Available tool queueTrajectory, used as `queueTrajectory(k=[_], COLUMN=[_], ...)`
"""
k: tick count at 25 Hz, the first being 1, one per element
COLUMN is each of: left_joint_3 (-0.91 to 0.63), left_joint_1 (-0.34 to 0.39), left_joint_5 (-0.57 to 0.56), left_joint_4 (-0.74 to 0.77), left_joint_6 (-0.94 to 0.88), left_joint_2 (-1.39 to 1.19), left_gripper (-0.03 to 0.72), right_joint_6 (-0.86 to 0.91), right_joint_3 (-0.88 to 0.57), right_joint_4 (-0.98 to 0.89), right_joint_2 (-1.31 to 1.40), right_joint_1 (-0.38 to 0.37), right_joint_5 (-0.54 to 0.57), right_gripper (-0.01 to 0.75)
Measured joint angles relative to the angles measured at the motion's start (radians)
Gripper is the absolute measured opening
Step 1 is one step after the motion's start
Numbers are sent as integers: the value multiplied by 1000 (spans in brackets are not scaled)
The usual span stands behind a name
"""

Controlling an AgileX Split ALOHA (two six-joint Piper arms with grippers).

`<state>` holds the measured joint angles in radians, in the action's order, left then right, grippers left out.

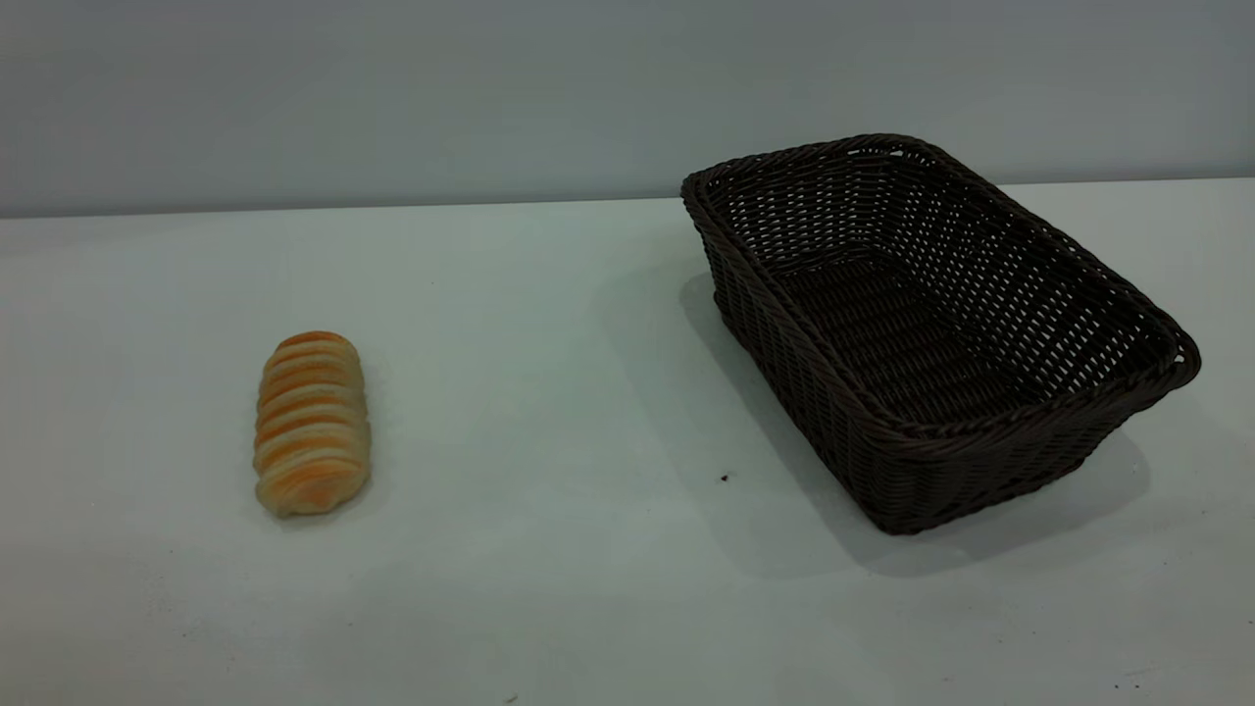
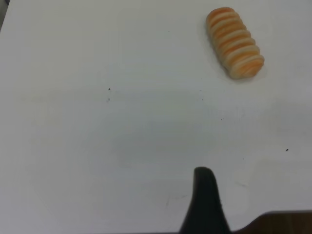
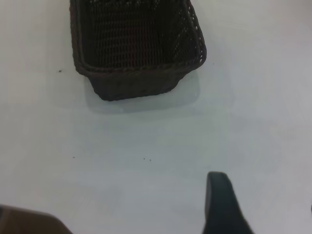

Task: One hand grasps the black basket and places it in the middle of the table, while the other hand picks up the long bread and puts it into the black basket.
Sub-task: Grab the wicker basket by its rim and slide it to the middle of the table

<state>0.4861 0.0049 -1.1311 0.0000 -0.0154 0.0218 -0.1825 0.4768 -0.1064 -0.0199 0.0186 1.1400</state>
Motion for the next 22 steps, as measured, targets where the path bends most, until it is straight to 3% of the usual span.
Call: queueTrajectory(k=[22], left_joint_3=[7], left_joint_1=[0], left_joint_5=[1], left_joint_4=[0], left_joint_6=[-7], left_joint_2=[-6], left_gripper=[592], right_joint_6=[2], right_joint_3=[2], right_joint_4=[-9], right_joint_2=[1], right_joint_1=[0], right_joint_5=[-1], right_gripper=[446])
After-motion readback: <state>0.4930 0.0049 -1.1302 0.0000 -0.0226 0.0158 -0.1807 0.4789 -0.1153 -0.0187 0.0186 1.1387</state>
